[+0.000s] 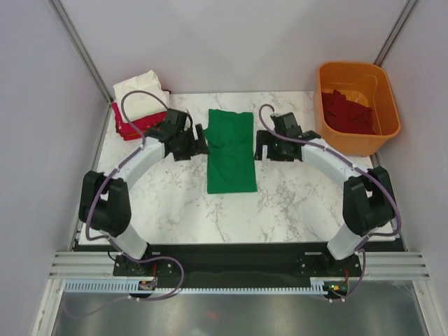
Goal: Fold and stack the t-shirts
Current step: Fold the tshirt
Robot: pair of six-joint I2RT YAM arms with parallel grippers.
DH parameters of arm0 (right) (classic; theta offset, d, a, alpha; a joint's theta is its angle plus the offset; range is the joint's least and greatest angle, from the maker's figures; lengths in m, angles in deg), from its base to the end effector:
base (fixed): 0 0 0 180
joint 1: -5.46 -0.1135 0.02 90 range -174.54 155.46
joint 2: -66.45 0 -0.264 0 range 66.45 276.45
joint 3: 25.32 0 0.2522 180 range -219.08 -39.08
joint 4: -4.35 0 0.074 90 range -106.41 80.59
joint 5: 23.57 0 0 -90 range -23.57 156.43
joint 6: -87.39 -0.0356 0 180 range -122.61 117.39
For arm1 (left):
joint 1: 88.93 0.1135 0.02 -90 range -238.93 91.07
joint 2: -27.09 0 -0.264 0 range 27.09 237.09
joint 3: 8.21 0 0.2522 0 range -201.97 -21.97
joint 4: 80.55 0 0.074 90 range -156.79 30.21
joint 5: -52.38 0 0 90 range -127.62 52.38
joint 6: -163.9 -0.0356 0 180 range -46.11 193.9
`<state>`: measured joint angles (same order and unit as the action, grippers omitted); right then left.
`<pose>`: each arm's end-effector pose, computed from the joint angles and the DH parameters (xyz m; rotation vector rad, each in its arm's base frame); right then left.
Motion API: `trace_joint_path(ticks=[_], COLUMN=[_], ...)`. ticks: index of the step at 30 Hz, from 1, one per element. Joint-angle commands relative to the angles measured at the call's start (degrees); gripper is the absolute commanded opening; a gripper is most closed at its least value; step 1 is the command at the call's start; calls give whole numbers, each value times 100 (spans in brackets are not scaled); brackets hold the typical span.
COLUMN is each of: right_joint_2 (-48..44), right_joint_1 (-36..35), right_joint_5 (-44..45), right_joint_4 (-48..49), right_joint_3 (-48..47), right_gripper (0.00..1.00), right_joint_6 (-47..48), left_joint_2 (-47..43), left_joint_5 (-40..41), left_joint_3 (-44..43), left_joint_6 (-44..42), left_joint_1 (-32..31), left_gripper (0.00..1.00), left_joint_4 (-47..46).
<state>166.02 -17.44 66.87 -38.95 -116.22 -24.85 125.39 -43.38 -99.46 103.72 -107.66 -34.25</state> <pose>0.3508 0.1479 0.2495 -0.0111 2.5068 0.3227 0.3528 -0.1234 0.2560 -0.2049 2.5515 -0.4659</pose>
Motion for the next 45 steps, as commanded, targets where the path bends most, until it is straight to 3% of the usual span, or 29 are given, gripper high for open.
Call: trace_joint_path(ticks=[1,6,15,20,23,26,27,28,33,38,45], right_joint_2=[-613,-878,-325,-245,-131,10,53,71,72,-472,-2449], right_joint_1=[-84,-92,-84,-92,-92,-92,-92,-84,-92,-145,-461], right_joint_5=[-1422,-2469,-2875,-2849,-2901,-2963,-2963,-2971,-3024,-2989,-2717], right_joint_4=[1104,1810,2769,2866,2919,2919,3067,3077,3103,2998,1990], right_joint_3=[1418,2554,3188,3232,3232,3241,3241,3241,3276,3644,4365], right_gripper=[97,90,76,60,42,18,11,2,0,0,0], right_joint_6=[-508,-905,-1344,-1336,-1318,-1301,-1292,-1292,-1257,-1283,-1388], left_joint_2=[-688,-1138,-752,-567,-426,-259,-215,-206,-215,-976,-2779], left_joint_5=[-433,-874,-1172,-1033,-1059,-1164,-1182,-1182,-1217,-1401,-1569], left_joint_3=[1295,2728,3328,3381,3346,3293,3302,3302,3328,3757,4374], left_joint_6=[189,480,744,832,858,867,867,841,744,797,1262], left_joint_1=[-316,-668,-835,-853,-853,-861,-870,-870,-879,-992,-1581], left_gripper=[84,77,74,74,66,37,3,2,2,2,2], left_joint_4=[-615,-1424,-2234,-2366,-2480,-2576,-2594,-2629,-2691,-2656,-1815])
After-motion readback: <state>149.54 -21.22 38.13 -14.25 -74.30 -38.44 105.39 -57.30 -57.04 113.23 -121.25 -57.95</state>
